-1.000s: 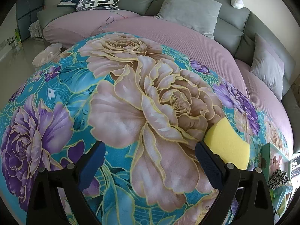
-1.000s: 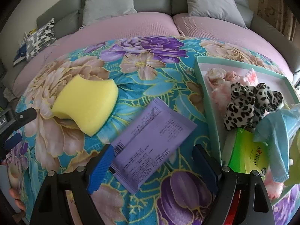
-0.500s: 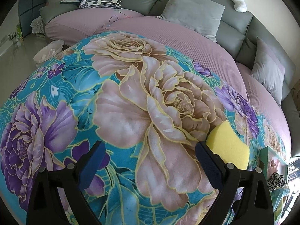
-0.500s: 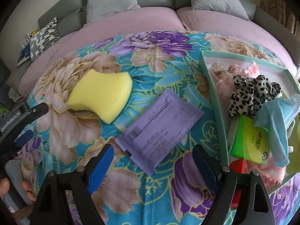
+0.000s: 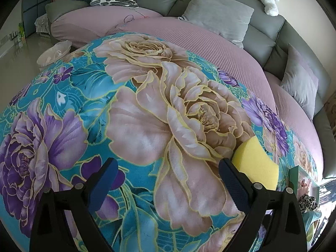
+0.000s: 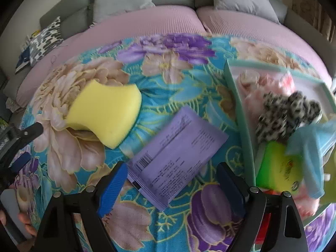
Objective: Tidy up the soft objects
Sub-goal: 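Grasp the purple packet with the right tool while the left grasps the yellow sponge, then lift the purple packet and yellow sponge and carry them over the tray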
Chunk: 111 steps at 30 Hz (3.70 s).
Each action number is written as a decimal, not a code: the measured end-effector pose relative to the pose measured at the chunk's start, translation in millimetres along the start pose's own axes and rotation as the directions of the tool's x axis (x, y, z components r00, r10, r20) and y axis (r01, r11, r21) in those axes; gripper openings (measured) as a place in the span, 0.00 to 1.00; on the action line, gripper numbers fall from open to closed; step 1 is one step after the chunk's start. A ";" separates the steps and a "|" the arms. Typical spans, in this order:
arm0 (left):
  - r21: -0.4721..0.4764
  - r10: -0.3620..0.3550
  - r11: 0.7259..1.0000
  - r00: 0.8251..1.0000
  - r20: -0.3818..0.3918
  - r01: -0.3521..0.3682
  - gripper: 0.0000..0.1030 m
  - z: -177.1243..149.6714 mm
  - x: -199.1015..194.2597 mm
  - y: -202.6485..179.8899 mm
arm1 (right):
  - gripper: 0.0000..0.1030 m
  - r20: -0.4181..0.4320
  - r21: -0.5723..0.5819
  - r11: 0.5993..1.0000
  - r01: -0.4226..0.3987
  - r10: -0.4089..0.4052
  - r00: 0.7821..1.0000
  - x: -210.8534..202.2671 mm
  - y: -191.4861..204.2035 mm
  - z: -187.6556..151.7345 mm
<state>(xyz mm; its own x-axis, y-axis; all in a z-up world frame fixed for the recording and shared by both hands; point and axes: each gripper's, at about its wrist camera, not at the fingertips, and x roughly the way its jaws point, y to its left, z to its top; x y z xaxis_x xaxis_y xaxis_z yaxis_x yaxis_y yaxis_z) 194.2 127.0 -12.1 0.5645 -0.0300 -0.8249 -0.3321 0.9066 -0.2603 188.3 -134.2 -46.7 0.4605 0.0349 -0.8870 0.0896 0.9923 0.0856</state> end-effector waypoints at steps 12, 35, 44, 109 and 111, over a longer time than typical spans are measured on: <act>-0.048 -0.048 0.998 0.999 -0.005 0.047 0.94 0.0 -0.6 11.5 | 0.85 0.000 -0.094 0.989 -0.114 0.115 0.993 -21.4 13.7 -17.4; -0.033 -0.115 0.993 0.993 -0.017 0.114 0.94 1.9 5.7 6.7 | 0.63 0.006 -0.041 0.998 0.048 -0.047 0.999 18.9 13.2 5.9; 0.066 -0.191 0.980 0.982 0.006 0.190 0.94 -0.7 0.9 -29.1 | 0.57 0.037 -0.005 1.000 -0.030 0.030 0.999 10.7 -2.4 5.4; 0.225 -0.036 0.973 0.995 -0.094 0.056 0.65 -7.5 45.6 -116.6 | 0.57 0.231 0.192 0.964 -0.184 0.138 0.963 -61.0 -113.0 14.0; 0.218 -0.074 0.972 0.993 -0.088 0.092 0.65 -10.0 35.6 -120.0 | 0.57 0.240 0.196 0.963 -0.183 0.134 0.961 -64.6 -117.9 13.5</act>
<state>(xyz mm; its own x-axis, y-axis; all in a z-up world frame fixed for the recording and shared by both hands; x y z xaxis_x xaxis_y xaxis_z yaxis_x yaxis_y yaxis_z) 246.6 13.0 -15.3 0.5190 -0.1342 -0.8441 -0.1061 0.9698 -0.2195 159.9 -255.1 6.6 0.6669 0.1376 -0.7323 0.1751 0.9263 0.3335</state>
